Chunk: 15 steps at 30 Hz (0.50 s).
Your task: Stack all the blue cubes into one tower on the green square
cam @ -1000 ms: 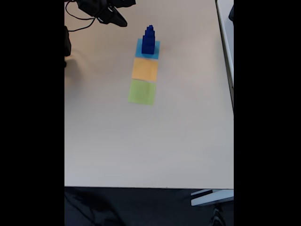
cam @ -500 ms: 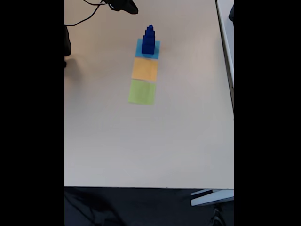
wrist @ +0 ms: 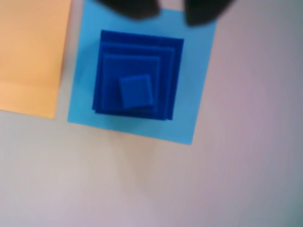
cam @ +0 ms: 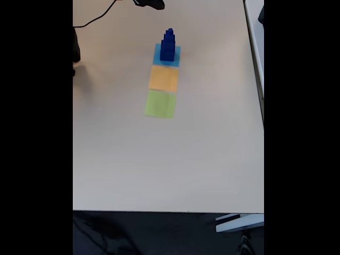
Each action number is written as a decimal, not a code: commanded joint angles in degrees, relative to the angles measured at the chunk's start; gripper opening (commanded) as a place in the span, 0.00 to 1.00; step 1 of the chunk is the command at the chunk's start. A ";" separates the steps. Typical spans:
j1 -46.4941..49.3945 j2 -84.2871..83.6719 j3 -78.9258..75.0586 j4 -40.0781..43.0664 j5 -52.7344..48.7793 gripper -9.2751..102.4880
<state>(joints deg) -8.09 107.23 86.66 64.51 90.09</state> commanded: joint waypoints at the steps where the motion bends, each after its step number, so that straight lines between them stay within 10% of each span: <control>1: 1.05 -1.14 -4.83 0.53 -2.90 0.08; 15: -1.14 -6.77 -9.40 -2.64 0.09 0.10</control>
<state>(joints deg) -8.17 100.28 79.98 63.63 88.86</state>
